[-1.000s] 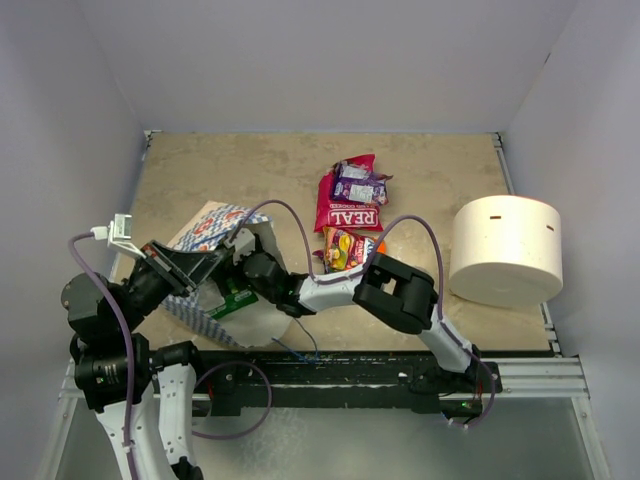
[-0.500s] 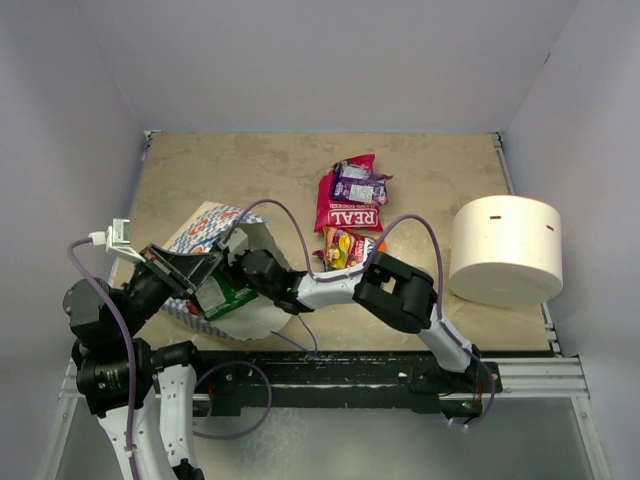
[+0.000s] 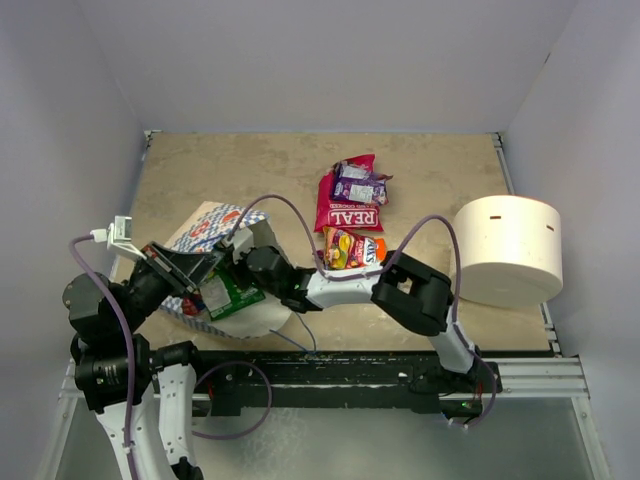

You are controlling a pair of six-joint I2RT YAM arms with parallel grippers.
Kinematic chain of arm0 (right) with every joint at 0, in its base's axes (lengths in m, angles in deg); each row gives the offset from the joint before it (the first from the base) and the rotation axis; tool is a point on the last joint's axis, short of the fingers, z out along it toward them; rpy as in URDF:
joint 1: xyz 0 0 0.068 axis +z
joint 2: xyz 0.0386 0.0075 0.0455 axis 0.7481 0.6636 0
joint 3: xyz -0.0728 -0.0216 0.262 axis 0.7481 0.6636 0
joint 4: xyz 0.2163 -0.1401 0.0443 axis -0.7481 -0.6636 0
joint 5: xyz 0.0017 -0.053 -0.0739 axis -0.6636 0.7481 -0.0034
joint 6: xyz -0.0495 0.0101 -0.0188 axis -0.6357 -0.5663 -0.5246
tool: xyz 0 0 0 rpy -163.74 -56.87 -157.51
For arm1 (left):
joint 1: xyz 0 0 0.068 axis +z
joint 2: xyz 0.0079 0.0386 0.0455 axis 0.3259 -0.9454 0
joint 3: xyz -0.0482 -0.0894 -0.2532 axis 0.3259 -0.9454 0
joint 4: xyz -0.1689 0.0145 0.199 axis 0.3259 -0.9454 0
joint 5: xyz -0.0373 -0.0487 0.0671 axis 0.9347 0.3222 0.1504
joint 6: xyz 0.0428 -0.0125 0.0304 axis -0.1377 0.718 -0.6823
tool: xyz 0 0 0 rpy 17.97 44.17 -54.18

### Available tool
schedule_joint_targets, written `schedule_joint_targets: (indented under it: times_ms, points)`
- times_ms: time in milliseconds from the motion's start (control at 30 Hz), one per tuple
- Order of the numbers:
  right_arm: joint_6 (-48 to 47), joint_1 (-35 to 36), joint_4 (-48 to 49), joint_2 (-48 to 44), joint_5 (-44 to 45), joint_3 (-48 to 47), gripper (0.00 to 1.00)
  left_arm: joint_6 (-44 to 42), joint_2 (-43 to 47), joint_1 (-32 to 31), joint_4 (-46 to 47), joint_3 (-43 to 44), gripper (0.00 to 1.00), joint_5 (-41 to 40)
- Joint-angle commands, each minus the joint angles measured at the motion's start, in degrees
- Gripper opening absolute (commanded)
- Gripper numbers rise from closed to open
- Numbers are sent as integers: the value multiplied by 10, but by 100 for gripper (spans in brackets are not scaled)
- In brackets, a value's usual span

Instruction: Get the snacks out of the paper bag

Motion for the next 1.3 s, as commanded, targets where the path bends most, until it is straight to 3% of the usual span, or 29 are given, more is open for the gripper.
schedule_joint_targets:
  times_ms: [0,433,600,733,933,1000,1067,1267]
  points:
    - [-3,-4,36,-89,-6,24,0,-22,-23,0,8,29,0,6]
    - [0,-4,13,-309,-76,192,0,-34,-32,0,-45,41,0,-28]
    - [-27,-5,-74,-448,-72,254,0,-37,-27,0,-39,38,0,-34]
    - [-58,-5,-169,-575,-13,278,0,-47,-29,0,-41,40,0,-41]
    - [-35,-7,-315,-696,204,279,0,-50,-33,0,-43,43,0,-43]
    - [10,-28,-367,-706,279,268,0,-54,-34,0,-50,47,0,-45]
    - [56,-84,-418,-699,277,253,0,-58,-34,1,-56,50,0,-47]
    - [103,-252,-457,-604,93,197,0,-47,-51,0,-49,63,0,-51]
